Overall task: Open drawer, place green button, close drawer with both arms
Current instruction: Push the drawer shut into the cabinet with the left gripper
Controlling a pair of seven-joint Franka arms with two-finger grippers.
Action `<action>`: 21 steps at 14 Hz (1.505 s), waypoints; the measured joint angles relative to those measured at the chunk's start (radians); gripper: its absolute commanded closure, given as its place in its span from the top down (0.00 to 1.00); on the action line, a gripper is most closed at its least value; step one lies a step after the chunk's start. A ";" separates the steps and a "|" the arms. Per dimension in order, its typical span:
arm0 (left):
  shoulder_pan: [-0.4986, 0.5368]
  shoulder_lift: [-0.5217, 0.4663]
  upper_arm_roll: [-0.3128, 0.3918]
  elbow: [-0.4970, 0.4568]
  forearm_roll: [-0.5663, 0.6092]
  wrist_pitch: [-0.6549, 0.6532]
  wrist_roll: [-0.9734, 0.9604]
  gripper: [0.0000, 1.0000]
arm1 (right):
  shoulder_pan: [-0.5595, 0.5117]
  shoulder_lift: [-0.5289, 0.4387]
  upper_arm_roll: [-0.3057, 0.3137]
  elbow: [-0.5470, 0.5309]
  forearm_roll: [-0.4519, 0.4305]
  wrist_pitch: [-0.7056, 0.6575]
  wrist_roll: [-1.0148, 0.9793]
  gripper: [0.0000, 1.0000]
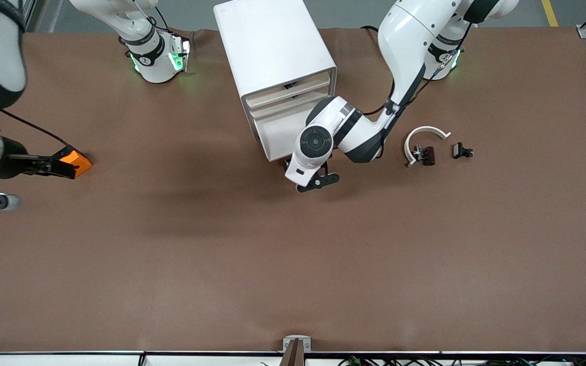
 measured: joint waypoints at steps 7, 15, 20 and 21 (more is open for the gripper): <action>-0.002 -0.008 -0.047 -0.069 0.000 0.000 -0.005 1.00 | -0.078 0.001 0.007 -0.002 -0.004 0.000 -0.091 1.00; 0.002 -0.008 -0.122 -0.083 0.000 -0.034 -0.093 1.00 | -0.078 -0.011 0.010 0.127 -0.015 -0.080 -0.091 1.00; 0.002 -0.008 -0.148 -0.095 -0.058 -0.060 -0.118 1.00 | -0.079 -0.026 0.010 0.193 -0.015 -0.130 -0.091 1.00; 0.003 -0.008 -0.148 -0.096 -0.079 -0.062 -0.118 1.00 | -0.079 -0.030 0.010 0.201 -0.015 -0.140 -0.091 1.00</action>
